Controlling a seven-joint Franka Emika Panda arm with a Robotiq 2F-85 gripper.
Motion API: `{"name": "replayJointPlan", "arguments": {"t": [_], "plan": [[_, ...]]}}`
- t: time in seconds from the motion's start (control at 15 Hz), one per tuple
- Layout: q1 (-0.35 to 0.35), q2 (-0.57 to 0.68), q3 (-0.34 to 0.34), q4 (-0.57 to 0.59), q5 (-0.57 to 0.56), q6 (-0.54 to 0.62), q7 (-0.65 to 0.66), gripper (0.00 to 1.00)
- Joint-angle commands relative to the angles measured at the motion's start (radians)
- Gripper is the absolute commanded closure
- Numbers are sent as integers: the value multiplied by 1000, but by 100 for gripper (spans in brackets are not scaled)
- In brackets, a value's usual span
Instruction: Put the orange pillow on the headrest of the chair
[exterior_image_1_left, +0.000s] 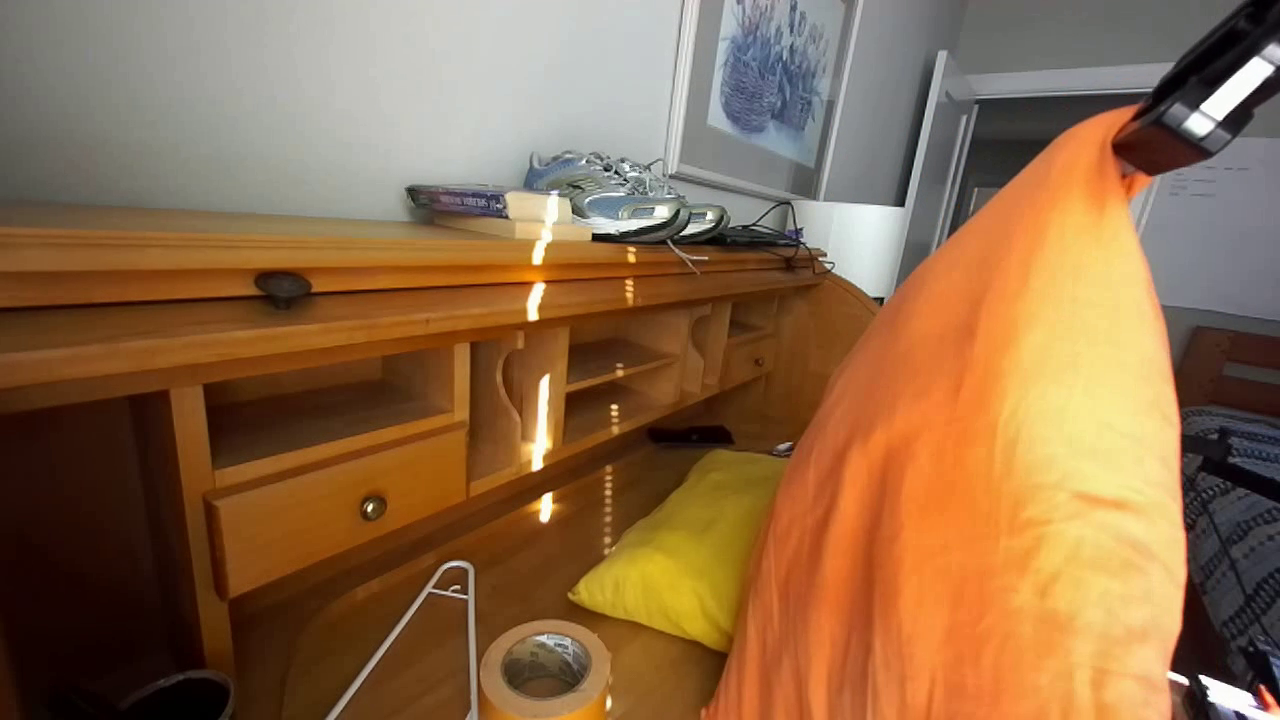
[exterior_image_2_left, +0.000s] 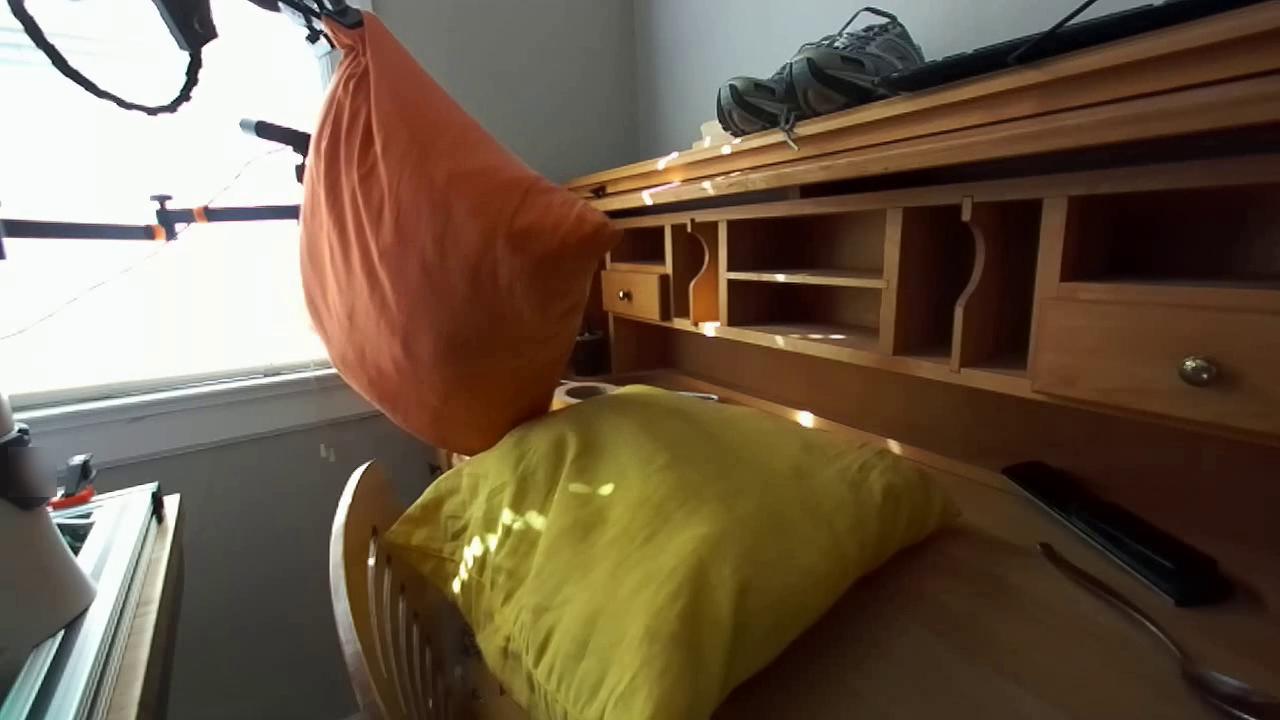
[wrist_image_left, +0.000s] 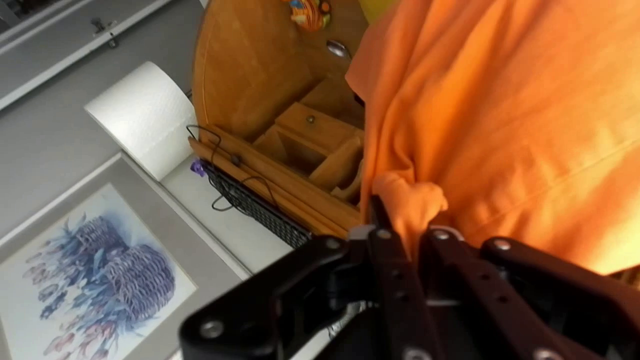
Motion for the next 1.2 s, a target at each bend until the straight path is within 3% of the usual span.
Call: {"name": "replayJointPlan", "arguments": {"t": [0.0, 0.6, 0.87, 1.13], "plan": [[-55, 0, 11, 26, 83, -112, -19, 98], [-145, 11, 36, 120, 166, -350, 20, 98], [-158, -6, -14, 91, 185, -289, 64, 98], [-198, -26, -107, 49, 202, -241, 98, 98]]}}
